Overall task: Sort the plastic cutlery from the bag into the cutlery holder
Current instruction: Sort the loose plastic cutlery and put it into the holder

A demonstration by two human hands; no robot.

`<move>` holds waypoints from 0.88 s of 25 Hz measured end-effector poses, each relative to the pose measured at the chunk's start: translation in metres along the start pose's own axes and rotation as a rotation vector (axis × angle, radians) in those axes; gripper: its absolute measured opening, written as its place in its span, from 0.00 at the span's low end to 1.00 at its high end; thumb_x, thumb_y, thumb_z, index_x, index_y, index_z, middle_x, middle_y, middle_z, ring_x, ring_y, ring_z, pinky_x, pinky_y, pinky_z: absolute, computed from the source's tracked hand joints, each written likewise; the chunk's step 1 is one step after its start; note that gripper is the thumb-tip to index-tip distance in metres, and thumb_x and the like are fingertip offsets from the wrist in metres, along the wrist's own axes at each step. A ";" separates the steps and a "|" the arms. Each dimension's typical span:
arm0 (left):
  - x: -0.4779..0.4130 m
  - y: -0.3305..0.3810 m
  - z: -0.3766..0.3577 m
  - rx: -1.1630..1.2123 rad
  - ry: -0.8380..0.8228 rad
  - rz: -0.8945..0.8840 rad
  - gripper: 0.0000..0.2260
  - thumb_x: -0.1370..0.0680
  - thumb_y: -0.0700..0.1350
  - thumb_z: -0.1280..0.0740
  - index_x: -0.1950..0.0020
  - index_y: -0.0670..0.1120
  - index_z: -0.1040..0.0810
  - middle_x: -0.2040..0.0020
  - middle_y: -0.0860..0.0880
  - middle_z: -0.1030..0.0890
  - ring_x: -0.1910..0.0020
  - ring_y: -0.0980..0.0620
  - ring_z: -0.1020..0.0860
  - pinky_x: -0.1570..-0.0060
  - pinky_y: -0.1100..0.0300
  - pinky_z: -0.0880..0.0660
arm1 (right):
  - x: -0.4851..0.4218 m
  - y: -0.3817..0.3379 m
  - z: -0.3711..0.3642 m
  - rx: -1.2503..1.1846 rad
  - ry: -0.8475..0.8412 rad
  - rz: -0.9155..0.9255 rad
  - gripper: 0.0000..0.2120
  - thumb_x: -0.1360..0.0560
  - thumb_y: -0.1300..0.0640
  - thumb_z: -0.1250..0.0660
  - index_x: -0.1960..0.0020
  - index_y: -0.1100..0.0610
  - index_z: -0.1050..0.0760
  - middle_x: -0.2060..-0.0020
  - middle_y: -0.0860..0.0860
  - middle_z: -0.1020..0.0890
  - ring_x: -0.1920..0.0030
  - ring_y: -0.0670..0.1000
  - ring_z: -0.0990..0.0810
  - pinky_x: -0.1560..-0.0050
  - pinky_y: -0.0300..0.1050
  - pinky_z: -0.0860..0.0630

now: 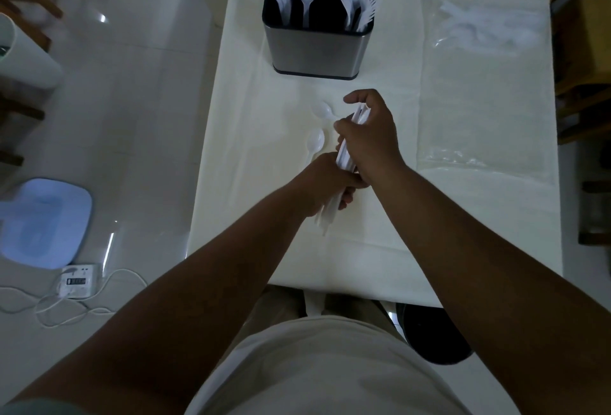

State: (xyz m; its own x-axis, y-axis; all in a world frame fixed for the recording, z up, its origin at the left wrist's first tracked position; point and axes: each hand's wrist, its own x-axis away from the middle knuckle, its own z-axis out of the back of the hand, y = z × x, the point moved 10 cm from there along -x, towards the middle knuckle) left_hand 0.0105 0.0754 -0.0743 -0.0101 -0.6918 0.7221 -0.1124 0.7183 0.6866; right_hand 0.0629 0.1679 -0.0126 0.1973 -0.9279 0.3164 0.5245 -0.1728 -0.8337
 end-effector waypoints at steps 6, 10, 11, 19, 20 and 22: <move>0.009 -0.011 0.002 -0.003 0.068 -0.060 0.10 0.25 0.42 0.28 0.47 0.42 0.24 0.63 0.44 0.20 0.68 0.50 0.21 0.62 0.51 0.19 | -0.019 -0.005 0.015 -0.109 0.049 -0.024 0.13 0.27 0.60 0.30 0.46 0.49 0.26 0.53 0.53 0.17 0.62 0.48 0.18 0.67 0.35 0.24; 0.008 -0.011 0.017 -0.095 0.221 -0.118 0.07 0.24 0.44 0.30 0.54 0.44 0.26 0.65 0.45 0.25 0.70 0.49 0.28 0.68 0.54 0.28 | -0.022 0.001 0.009 -0.221 -0.001 -0.071 0.27 0.30 0.55 0.24 0.36 0.47 0.32 0.45 0.52 0.19 0.55 0.51 0.15 0.51 0.46 0.16; 0.007 -0.006 0.026 -0.156 0.276 -0.160 0.07 0.24 0.45 0.30 0.54 0.44 0.26 0.65 0.45 0.24 0.69 0.49 0.27 0.66 0.52 0.26 | -0.022 0.007 0.004 -0.291 -0.036 -0.125 0.34 0.33 0.52 0.22 0.33 0.46 0.35 0.41 0.52 0.20 0.51 0.52 0.15 0.46 0.49 0.17; -0.003 0.035 0.070 -0.610 0.574 -0.356 0.16 0.20 0.47 0.35 0.34 0.43 0.29 0.46 0.44 0.18 0.50 0.46 0.18 0.47 0.55 0.21 | -0.019 0.008 -0.027 0.030 -0.265 -0.210 0.29 0.35 0.42 0.21 0.42 0.58 0.22 0.53 0.53 0.16 0.56 0.52 0.17 0.62 0.41 0.25; -0.005 0.036 0.072 -0.629 0.591 -0.367 0.15 0.19 0.47 0.35 0.35 0.43 0.29 0.46 0.44 0.18 0.50 0.46 0.18 0.47 0.52 0.21 | -0.023 0.007 -0.029 0.011 -0.262 -0.239 0.28 0.35 0.43 0.21 0.43 0.59 0.22 0.54 0.54 0.16 0.59 0.51 0.16 0.65 0.40 0.25; -0.006 0.043 0.075 -0.660 0.627 -0.401 0.15 0.20 0.49 0.35 0.36 0.43 0.29 0.47 0.45 0.18 0.51 0.47 0.18 0.48 0.49 0.20 | -0.033 0.002 -0.034 -0.020 -0.267 -0.262 0.25 0.34 0.47 0.21 0.45 0.61 0.21 0.58 0.55 0.15 0.67 0.49 0.17 0.69 0.39 0.25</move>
State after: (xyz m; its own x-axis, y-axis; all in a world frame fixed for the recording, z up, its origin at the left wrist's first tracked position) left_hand -0.0688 0.1049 -0.0554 0.4561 -0.8647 0.2102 0.5847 0.4693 0.6618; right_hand 0.0294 0.1870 -0.0394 0.2691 -0.7326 0.6252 0.5700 -0.4021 -0.7166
